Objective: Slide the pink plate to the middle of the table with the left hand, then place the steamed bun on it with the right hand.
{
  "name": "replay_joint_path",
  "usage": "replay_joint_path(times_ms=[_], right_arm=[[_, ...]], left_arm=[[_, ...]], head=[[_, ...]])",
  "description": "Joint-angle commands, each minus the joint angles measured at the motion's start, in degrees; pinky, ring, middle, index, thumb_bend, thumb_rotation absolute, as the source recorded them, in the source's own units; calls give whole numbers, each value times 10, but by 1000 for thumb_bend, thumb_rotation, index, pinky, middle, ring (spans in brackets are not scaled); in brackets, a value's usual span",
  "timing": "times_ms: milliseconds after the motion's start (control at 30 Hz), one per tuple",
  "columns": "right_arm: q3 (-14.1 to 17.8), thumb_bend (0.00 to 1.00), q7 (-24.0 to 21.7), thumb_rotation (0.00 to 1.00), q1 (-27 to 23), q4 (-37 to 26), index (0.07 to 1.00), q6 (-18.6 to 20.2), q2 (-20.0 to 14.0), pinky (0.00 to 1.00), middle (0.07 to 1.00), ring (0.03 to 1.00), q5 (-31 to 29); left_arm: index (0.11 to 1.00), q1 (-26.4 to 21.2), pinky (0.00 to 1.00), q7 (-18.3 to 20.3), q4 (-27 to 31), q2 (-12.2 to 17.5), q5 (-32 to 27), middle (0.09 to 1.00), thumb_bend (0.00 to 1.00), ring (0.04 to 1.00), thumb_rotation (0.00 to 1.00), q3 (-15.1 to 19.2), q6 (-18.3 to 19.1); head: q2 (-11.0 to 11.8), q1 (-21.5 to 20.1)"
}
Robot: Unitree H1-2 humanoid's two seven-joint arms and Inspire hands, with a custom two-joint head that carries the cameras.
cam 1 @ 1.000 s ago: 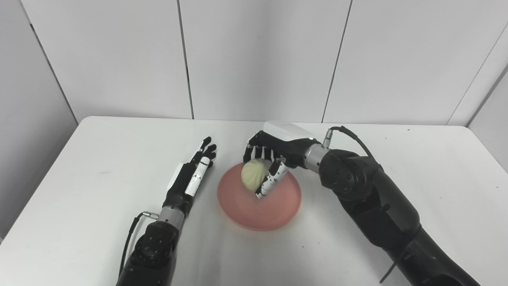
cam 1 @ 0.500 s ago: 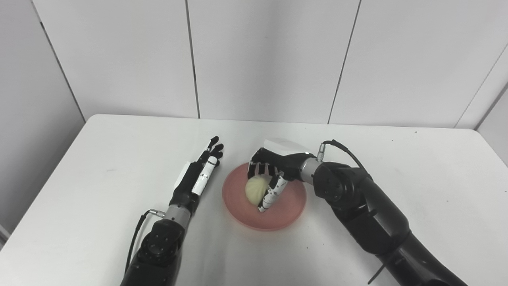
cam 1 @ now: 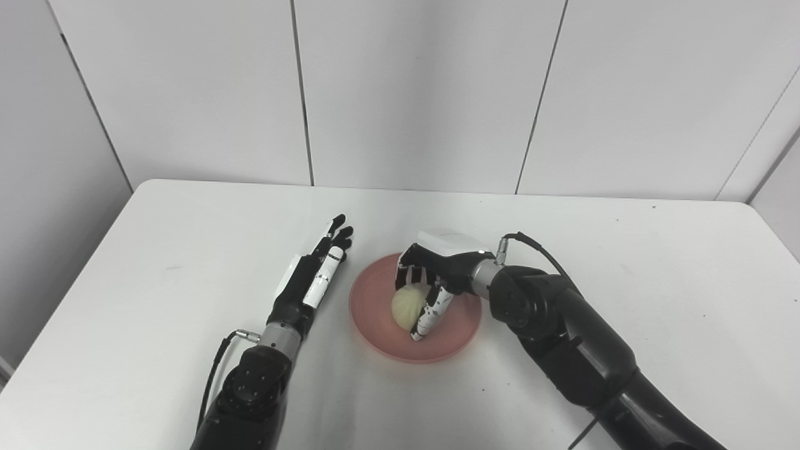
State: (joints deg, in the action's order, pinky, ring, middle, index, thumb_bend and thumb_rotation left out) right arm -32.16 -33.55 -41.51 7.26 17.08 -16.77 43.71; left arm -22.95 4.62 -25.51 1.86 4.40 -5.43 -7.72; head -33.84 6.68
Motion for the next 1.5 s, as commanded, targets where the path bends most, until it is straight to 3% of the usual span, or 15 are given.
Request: replay_joint_path(times_ms=[0,33,100,200,300,500,700,933,1033,1133,1300,1467], right_arm=[[-1,555,-12,0,-25,-43,716,11,-1,189,475,277,20],[-1,675,-21,148,-25,-54,803,16,-3,350,649,496,25],[-2,767,-46,281,-26,-73,882,29,-4,455,795,639,36],[-3,855,-80,417,-29,-94,952,49,-3,538,925,773,53],[-1,878,-96,455,-29,-107,976,55,-2,565,955,806,64],[6,995,-117,630,-34,-130,1000,59,0,596,1000,867,72],[8,946,-146,568,-47,-155,1000,67,-2,635,1000,871,88],[34,945,-163,544,-44,-183,1000,72,-1,581,984,829,86],[76,946,-102,607,-15,-177,981,51,9,554,945,813,55],[125,917,-40,682,18,-160,994,25,19,582,963,841,1],[188,934,33,966,49,-132,1000,15,31,766,1000,980,-72],[258,939,153,999,74,-120,1000,-26,63,818,1000,988,-139]], left_arm=[[960,46,926,6,-30,-22,6,948,391,942,1000,-20,31],[960,46,928,6,-29,-22,5,947,393,943,1000,-19,33],[957,46,927,6,-27,-22,6,944,389,940,1000,-19,34],[957,46,926,8,-29,-23,2,948,390,939,1000,-19,31],[956,46,926,9,-30,-22,1,951,395,937,1000,-19,26],[955,46,937,12,-30,-23,-5,968,408,948,1000,-17,30],[954,45,944,11,-27,-25,-7,964,409,949,1000,-15,39],[958,47,949,13,-27,-23,-7,961,404,954,1000,-15,37],[957,47,938,13,-27,-22,-7,952,407,945,1000,-14,35],[957,48,939,12,-28,-20,-6,949,406,940,1000,-15,30],[958,51,929,10,-22,-16,-1,947,407,938,1000,-15,33],[962,54,927,9,-17,-15,-3,952,387,943,1000,-13,29]], head=[[0,0],[0,0],[0,-1],[-1,-1],[-1,-1],[-3,-1],[-2,-2],[0,-6],[0,-7],[1,-8],[2,-12],[5,-17]])
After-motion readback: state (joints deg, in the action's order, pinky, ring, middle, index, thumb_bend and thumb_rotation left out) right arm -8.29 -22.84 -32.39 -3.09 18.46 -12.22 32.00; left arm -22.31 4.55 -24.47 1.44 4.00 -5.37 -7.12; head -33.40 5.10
